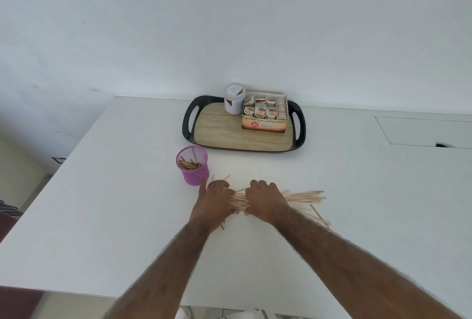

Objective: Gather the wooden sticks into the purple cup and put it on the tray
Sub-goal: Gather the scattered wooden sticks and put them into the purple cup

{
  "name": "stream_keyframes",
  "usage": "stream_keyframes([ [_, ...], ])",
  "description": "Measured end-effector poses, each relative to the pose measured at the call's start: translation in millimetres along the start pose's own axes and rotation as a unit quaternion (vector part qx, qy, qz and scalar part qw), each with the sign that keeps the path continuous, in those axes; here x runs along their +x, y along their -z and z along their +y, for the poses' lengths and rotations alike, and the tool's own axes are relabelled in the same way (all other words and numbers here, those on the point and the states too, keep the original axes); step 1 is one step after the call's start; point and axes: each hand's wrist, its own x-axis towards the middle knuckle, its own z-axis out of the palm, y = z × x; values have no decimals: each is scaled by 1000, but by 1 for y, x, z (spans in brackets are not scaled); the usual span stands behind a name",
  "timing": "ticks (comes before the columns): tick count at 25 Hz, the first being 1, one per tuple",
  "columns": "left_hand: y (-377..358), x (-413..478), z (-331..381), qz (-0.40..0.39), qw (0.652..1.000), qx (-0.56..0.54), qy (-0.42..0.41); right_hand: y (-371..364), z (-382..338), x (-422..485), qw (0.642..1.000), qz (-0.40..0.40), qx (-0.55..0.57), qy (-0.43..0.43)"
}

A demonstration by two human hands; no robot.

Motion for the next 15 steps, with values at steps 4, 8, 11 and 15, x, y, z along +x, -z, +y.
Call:
stream_keyframes([
  [4, -1, 7, 5, 34, 999, 29, -22, 1, 0, -2, 1000, 16, -13, 7],
  [8, -3, 10, 5, 36, 997, 54, -39, 0, -2, 1, 1000, 16, -11, 8],
  [11, -5, 11, 4, 49, 997, 43, -48, -2, -2, 2, 1000, 21, -9, 15],
  [15, -9, 14, 3, 71, 995, 29, -67, -7, -4, 4, 999, 41, -6, 21],
])
